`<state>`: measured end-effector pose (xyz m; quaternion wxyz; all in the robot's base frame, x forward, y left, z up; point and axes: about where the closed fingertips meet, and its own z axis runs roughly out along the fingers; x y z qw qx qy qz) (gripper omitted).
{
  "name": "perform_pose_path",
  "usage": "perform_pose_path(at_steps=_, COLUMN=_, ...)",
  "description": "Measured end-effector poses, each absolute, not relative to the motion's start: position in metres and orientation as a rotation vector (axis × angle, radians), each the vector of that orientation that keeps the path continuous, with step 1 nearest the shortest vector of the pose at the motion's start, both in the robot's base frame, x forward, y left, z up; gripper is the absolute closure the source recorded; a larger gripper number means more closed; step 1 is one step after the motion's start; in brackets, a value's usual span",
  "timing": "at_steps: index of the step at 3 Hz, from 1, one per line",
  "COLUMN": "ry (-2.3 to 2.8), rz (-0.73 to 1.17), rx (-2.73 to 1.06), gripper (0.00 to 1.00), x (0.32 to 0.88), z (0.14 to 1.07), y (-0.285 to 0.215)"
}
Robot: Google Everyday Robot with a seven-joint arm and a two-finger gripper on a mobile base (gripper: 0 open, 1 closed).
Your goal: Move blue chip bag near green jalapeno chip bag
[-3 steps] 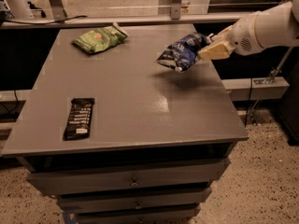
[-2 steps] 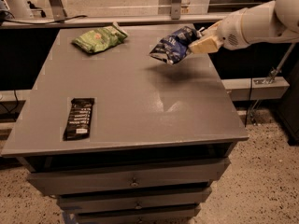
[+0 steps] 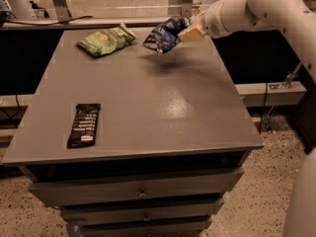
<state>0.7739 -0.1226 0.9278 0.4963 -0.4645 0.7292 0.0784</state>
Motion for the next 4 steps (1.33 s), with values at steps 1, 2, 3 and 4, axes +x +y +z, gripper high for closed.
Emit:
perform_pose_path(at_steps=1, ry=1.752, rz=0.132, rx=-1.125, gripper=1.00, x=0.804, z=0.924, y=-0.103)
perform_pose_path(at_steps=2, ry=1.739, rz=0.090, rx=-1.128, gripper=1.00, x=0.825, z=0.918, y=-0.082)
perform_pose_path(at_steps=3, ry=1.730, rz=0.070, rx=-1.138, gripper=1.00, x=0.839, z=0.909, y=-0.063)
perform_pose_path(at_steps=4, ry=1.726, rz=0.074, rx=-1.146, gripper=1.00, x=0.850, z=0.896, y=-0.049)
